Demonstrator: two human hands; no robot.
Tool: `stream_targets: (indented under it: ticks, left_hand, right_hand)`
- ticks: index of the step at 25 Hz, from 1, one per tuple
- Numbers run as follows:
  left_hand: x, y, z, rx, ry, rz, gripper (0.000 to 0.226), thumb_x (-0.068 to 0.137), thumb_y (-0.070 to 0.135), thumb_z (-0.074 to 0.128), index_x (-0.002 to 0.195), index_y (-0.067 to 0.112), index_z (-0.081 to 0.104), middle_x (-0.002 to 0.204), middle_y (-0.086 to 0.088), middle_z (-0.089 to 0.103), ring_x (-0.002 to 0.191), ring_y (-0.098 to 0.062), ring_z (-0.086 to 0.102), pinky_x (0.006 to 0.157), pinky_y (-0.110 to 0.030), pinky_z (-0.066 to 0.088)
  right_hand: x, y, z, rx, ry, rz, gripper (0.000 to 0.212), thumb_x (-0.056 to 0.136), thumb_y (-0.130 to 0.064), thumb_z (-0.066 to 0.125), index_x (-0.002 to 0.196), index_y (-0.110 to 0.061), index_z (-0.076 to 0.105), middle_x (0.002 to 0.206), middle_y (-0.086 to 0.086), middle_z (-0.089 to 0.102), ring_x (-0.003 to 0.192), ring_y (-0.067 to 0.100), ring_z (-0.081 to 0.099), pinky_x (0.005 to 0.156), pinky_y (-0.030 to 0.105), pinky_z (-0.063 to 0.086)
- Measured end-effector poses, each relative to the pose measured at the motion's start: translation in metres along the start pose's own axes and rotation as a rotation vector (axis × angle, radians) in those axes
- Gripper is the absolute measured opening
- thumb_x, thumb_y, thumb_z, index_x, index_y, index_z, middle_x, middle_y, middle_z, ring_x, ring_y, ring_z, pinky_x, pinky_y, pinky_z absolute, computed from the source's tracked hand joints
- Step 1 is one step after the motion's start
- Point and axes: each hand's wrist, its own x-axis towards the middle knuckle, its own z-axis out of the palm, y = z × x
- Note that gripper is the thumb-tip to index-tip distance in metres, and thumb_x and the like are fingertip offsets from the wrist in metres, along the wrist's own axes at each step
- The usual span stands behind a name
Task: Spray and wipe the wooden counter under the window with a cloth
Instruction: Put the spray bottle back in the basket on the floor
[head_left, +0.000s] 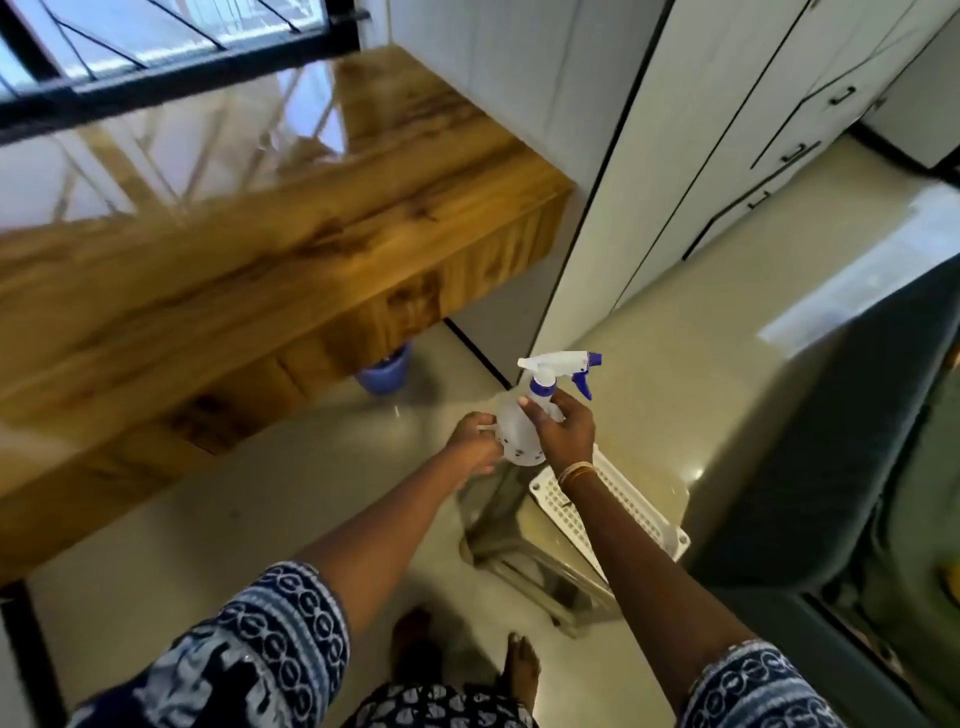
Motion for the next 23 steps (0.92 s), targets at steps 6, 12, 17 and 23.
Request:
stream_targets:
  ticks: [6,12,17,23]
  left_hand:
    - [0.062,-0.064,0.105,0.176,-0.129,-0.015,0.06,0.088,-0.001,0.056,0.143,0.01,0.037,0.143,-0.008,0.048,0.124,-0.026,0.052,0.094,-0.037,0.051]
    - [0.097,-0.112,0.157,0.199,-0.161,-0.013,0.079,0.086,-0.011,0.047,0.153,0.012,0.011,0.155,-0.011,0.026,0.136,-0.024,0.037,0.106,-0.035,0.04]
    - [0.106,-0.122,0.173,0.233,-0.174,-0.034,0.084,0.083,-0.017,0.043,0.153,0.013,0.009,0.156,-0.006,0.022,0.141,-0.024,0.031,0.104,-0.03,0.038]
    - [0.1,-0.124,0.187,0.226,-0.169,-0.052,0.083,0.081,-0.021,0.038,0.153,0.013,0.013,0.156,-0.007,0.025,0.141,-0.023,0.03,0.105,-0.027,0.035]
  right_hand:
    - [0.049,0.11,-0.059,-0.16,-0.092,0.033,0.021,0.085,-0.016,0.071,0.104,-0.006,0.069,0.095,0.008,0.072,0.092,0.023,0.066,0.081,0.031,0.049]
    - [0.078,0.19,-0.067,-0.202,-0.143,0.106,0.029,0.086,-0.007,0.067,0.115,-0.003,0.065,0.108,0.015,0.069,0.105,0.029,0.063,0.081,0.027,0.043]
    - [0.086,0.196,-0.068,-0.15,-0.136,0.136,0.041,0.086,-0.006,0.067,0.126,-0.004,0.059,0.119,0.014,0.066,0.114,0.027,0.059,0.092,0.03,0.043]
    - [0.077,0.192,-0.08,-0.143,-0.069,0.158,0.035,0.089,-0.007,0.064,0.123,-0.004,0.059,0.116,0.014,0.065,0.11,0.028,0.059,0.085,0.028,0.042]
